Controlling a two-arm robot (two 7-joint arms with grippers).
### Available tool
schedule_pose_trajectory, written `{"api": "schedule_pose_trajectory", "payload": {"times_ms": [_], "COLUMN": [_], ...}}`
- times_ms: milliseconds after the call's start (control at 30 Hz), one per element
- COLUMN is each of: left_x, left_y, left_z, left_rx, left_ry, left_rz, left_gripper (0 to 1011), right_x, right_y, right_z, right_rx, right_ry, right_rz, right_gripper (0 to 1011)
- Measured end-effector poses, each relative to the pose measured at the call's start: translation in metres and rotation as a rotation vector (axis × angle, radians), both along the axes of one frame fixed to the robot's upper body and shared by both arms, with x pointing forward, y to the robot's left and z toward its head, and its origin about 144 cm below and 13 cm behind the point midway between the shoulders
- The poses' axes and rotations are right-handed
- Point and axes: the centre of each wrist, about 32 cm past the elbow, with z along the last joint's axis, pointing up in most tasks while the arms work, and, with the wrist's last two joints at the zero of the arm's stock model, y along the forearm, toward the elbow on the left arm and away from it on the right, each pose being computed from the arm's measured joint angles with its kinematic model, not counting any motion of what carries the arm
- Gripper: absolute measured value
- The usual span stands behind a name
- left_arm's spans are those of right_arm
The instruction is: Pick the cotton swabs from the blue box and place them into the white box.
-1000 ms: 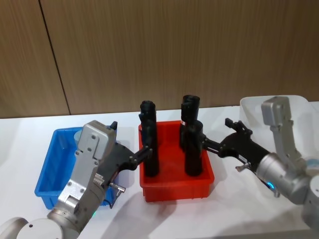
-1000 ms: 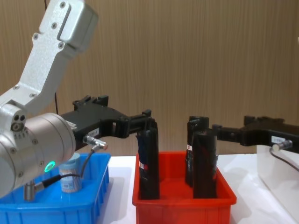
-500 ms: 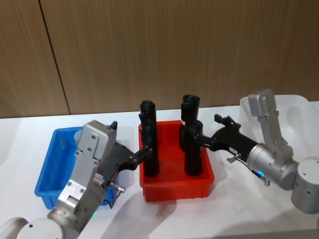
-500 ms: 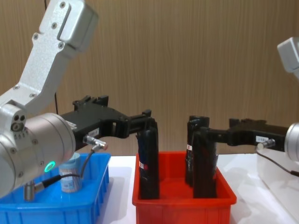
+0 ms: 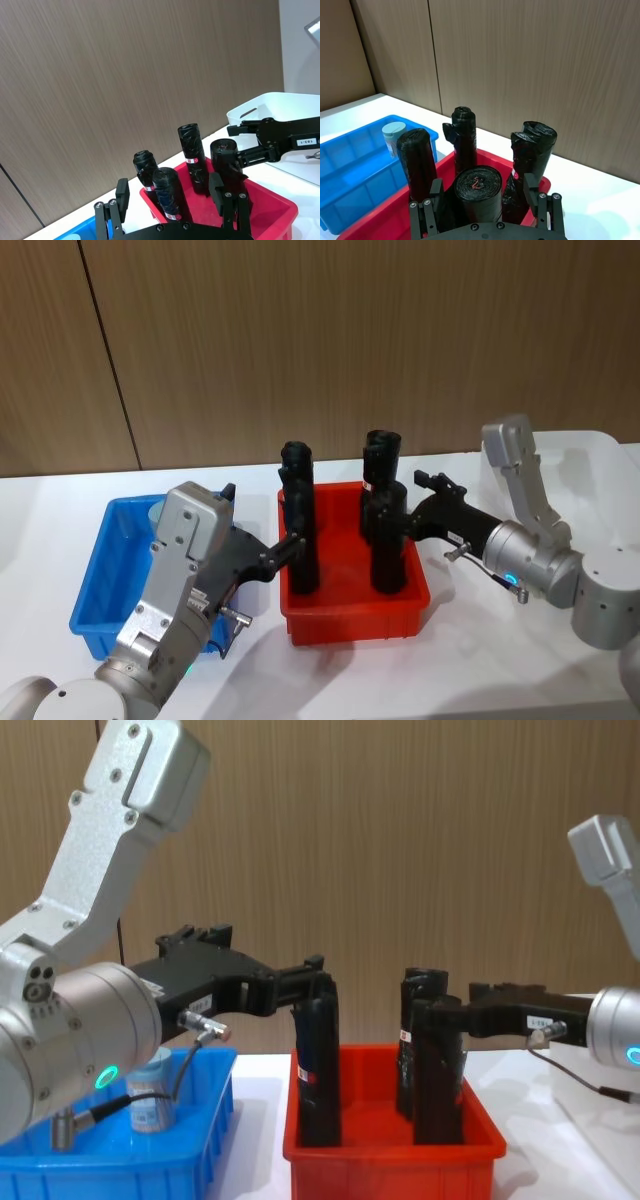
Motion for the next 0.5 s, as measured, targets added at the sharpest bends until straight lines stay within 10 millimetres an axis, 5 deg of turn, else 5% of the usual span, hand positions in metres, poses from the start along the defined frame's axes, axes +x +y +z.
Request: {"api": "schedule_pose_trajectory", "payload": {"times_ms": [500], "left_x": [0.0], "left_y": [0.0], "left_z": [0.0], "left_rx": [0.0], "left_ry": [0.0], "left_rz": [0.0], "left_gripper": [1004], "right_x": [0.016], "right_y": [0.0], "right_z": [-0.005], "right_rx": [0.014], "right_ry": [0.024], "right_rz": [0.03], "right_gripper": [1001]}}
